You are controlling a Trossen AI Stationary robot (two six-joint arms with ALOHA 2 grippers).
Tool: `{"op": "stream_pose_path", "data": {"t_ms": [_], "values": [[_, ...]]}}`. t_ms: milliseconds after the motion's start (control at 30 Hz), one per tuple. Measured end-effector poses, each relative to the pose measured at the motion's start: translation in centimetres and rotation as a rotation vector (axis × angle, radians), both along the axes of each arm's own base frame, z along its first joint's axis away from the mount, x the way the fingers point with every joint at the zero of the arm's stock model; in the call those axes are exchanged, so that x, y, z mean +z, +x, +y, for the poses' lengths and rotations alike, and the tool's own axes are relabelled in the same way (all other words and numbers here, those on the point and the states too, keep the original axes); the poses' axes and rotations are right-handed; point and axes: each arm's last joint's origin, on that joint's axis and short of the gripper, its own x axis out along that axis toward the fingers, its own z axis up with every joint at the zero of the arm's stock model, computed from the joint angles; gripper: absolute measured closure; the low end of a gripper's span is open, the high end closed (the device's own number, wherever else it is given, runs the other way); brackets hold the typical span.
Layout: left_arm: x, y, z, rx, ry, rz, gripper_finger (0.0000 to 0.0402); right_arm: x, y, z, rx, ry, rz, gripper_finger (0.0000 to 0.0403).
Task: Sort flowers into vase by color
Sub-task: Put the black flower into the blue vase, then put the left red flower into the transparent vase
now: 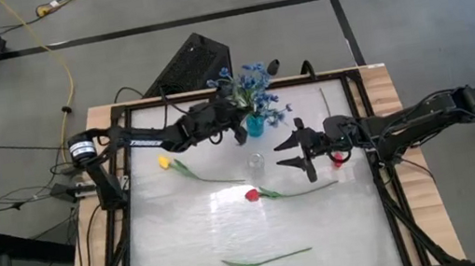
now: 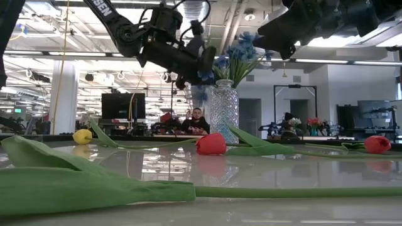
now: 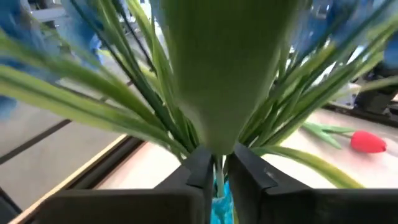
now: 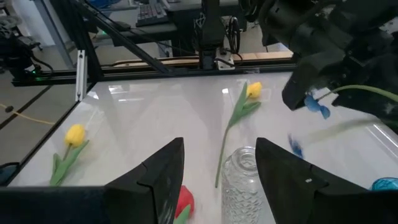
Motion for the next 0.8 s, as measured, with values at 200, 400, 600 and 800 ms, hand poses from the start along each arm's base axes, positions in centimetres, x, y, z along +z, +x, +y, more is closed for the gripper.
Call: {"op": "stream_pose_path", "data": {"t_ms": [200,400,600,800], "values": [[2.2,-1.1,-0.4,-0.006,-0.002,-0.002,0.0307,0.0,0.0,0.0,0.001,0.000,0.001,0.0180],[5.1,-3.6,-1.5,-0.072,-0.041,0.070,0.0271,0.0,0.0,0.0,0.002,0.001,0.001,0.0180],[7.5,-7.2,-3.0,-0.151,-0.113,0.187,0.0268,-0.1,0.0,0.0,-0.002,0.016,0.008,0.0180],[9.0,-11.3,-4.7,-0.160,-0.198,0.316,0.0269,-0.3,-0.1,0.0,-0.010,0.056,0.035,0.0180]]}}
